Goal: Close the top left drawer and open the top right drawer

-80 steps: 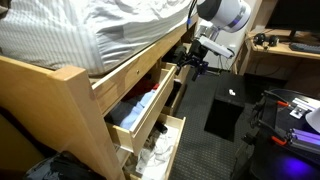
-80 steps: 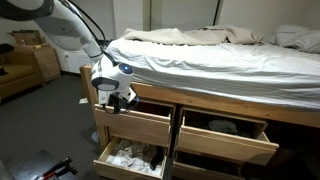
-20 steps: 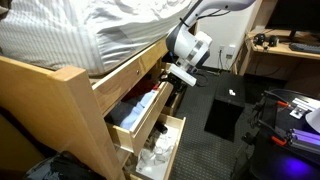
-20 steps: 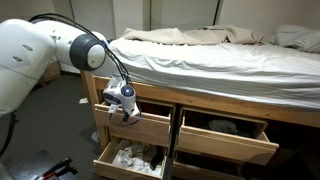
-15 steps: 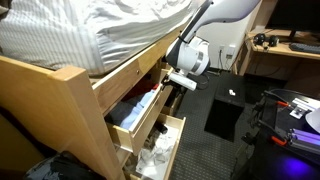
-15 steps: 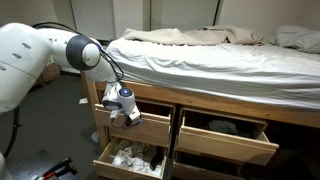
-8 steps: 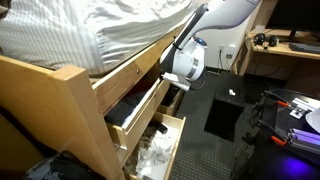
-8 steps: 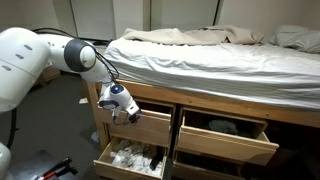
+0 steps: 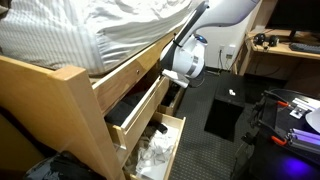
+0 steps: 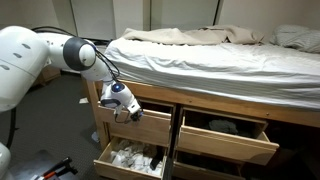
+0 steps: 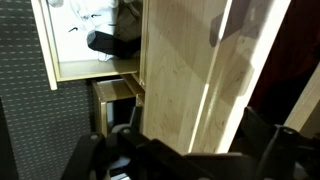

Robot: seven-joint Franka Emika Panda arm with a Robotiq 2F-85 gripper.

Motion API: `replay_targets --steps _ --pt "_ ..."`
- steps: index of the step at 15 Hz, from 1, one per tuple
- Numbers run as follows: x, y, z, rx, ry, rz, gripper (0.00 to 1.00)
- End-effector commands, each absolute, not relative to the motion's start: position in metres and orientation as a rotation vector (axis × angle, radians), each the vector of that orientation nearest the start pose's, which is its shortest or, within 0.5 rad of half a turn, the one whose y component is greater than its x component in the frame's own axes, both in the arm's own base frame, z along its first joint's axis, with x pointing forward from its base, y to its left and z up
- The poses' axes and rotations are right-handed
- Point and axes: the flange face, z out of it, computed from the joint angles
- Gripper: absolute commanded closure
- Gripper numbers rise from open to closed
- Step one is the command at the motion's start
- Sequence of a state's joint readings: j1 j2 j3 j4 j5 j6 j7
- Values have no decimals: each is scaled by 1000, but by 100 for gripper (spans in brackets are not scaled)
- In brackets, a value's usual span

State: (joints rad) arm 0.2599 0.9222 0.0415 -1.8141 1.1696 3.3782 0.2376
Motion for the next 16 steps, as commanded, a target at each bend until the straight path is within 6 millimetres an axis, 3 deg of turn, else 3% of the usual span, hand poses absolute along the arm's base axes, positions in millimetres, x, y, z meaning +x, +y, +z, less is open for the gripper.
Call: replay_targets --steps 1,2,4,6,8,12,15,16 --pt "609 79 64 -2346 1530 -537 0" --pt "620 80 51 -2332 1492 -448 0" --pt "623 80 19 -2321 1482 -281 0" --pt "630 73 -12 -2289 1516 -236 0" --pt "635 68 -34 -2262 1591 -352 0" --pt "653 70 -59 -2207 1610 -690 0" --pt "662 74 -66 -2126 1610 -894 0" --pt "679 85 -56 -2112 1570 -927 0"
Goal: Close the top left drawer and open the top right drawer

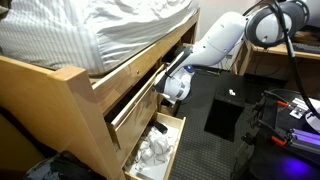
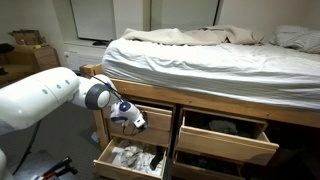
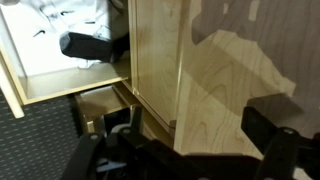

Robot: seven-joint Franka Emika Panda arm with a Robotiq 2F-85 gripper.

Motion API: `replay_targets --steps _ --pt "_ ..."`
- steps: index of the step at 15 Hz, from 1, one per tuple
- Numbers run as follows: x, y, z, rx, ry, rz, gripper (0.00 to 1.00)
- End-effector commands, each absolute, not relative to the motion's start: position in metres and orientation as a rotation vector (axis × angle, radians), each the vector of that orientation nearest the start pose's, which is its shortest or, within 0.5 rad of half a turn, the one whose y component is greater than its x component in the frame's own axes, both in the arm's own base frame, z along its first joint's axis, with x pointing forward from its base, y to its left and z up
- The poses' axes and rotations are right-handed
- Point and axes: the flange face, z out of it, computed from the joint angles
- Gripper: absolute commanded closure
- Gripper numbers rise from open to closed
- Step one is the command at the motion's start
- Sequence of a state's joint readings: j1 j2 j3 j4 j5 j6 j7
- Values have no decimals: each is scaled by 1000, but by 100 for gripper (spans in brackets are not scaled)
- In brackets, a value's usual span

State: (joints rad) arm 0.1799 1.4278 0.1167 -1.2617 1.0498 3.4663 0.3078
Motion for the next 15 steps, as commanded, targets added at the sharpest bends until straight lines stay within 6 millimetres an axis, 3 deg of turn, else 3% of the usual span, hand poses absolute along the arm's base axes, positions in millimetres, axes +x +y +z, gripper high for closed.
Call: replay_targets --steps 1,5,7,8,10,12,15 --pt "686 86 -43 -2075 1578 -947 0" --pt "718 91 -2 -1863 1617 -877 0" --pt "727 93 7 -1818 1609 -842 0" --pt "696 95 -29 -1919 1655 -828 0" --pt "696 93 -30 -1898 1665 -808 0" --pt "675 62 -16 -1993 1779 -804 0" --pt "665 41 -3 -2082 1835 -703 0"
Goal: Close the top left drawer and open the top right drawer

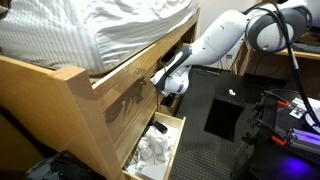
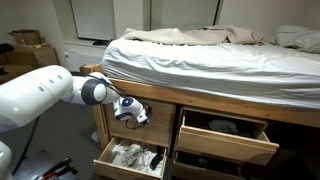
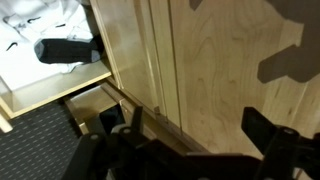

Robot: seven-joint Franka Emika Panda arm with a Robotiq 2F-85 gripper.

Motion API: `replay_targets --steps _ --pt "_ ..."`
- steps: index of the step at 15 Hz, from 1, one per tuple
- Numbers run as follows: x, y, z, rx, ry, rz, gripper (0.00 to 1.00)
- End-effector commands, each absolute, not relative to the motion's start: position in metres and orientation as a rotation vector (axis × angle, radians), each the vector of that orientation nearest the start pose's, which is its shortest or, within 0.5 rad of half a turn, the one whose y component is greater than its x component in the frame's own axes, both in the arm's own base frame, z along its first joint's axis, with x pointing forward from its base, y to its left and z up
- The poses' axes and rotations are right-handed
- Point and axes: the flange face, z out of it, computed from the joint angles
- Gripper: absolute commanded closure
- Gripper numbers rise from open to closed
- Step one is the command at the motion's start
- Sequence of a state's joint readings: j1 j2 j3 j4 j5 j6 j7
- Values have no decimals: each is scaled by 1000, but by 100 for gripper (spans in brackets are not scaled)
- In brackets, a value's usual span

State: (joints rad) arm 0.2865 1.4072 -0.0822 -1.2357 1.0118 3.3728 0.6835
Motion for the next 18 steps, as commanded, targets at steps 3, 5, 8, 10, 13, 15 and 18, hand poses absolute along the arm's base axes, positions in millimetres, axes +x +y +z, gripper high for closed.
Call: replay_targets --steps 3,5,8,10,13,15,18 --pt "656 33 21 -2175 1815 -510 0" --pt "646 20 34 -2221 1871 -409 0" --pt "624 4 65 -2275 2036 -360 0" --pt "646 4 57 -2277 1974 -411 0" --pt "629 7 80 -2291 2051 -414 0" --pt "610 -10 56 -2420 2191 -366 0" --pt "579 -52 58 -2348 2406 -519 0"
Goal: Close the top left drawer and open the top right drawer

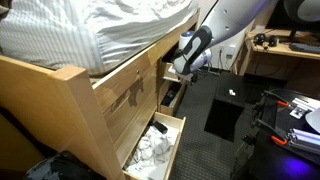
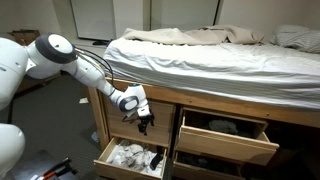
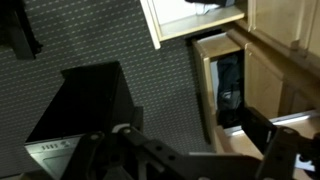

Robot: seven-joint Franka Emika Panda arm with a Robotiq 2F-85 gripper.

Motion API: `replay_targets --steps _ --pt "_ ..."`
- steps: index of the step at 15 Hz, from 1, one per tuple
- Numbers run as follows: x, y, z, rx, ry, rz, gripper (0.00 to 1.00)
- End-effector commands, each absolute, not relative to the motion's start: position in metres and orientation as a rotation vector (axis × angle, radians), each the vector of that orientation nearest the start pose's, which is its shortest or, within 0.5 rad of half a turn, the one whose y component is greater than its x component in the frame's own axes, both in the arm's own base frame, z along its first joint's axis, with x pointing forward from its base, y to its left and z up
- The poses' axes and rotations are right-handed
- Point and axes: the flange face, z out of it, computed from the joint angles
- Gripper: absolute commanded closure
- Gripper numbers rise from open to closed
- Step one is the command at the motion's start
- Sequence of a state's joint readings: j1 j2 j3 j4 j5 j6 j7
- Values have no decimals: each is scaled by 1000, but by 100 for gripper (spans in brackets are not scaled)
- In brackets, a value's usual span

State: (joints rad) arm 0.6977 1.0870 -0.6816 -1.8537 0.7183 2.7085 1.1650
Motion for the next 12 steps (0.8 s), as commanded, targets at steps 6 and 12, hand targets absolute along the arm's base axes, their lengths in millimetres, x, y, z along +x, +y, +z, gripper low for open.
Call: replay_targets --steps 6,12 --pt "509 -153 88 -2065 2833 -876 0" --pt "441 -245 139 -1615 3002 -1200 0"
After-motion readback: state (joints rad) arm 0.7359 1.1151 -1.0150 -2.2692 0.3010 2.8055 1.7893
